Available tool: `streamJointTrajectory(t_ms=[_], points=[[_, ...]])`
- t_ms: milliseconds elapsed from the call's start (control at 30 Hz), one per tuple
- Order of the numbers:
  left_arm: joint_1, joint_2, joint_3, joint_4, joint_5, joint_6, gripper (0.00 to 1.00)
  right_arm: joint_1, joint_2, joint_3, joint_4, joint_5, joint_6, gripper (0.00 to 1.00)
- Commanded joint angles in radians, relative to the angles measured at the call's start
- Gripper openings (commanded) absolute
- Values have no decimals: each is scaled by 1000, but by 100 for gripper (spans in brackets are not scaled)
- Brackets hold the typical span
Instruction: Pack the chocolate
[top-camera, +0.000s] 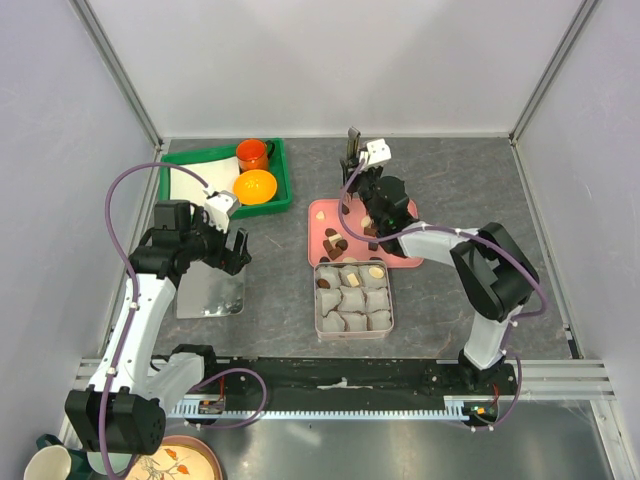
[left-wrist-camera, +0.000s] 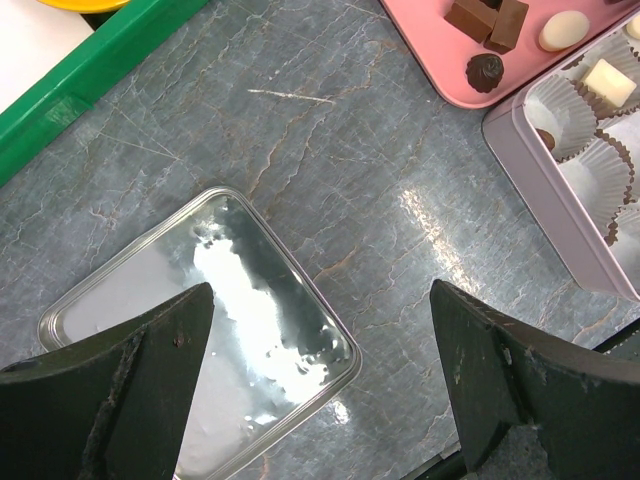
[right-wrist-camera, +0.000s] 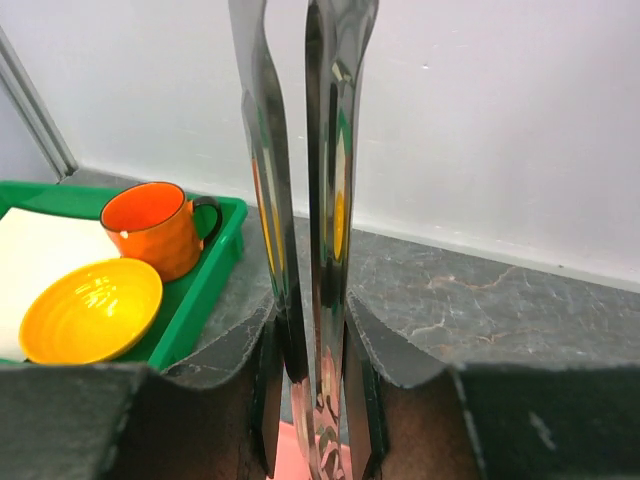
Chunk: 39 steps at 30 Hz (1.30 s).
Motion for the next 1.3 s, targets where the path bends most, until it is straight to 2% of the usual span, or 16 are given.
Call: streamJointTrajectory(t_ms=[0, 467, 867, 967, 1067, 1167, 1267], points=[[7, -2, 20, 7, -12, 33, 96, 1, 78, 82, 140, 11, 6, 34], [7, 4, 17, 9, -29, 47, 96, 14, 127, 48, 154, 39, -5, 47], [7, -2, 13, 7, -36, 49, 96, 14, 117, -9, 141, 34, -10, 47], [7, -4, 10, 6, -33, 47, 96, 14, 111, -22, 137, 21, -7, 41], [7, -4, 10, 7, -32, 46, 96, 14, 101, -18, 122, 10, 4, 27], [7, -7, 8, 4, -33, 46, 96, 13, 69, -9, 106, -33, -7, 19], [7, -11, 5, 4, -36, 47, 96, 16, 7, -13, 89, -56, -10, 17]])
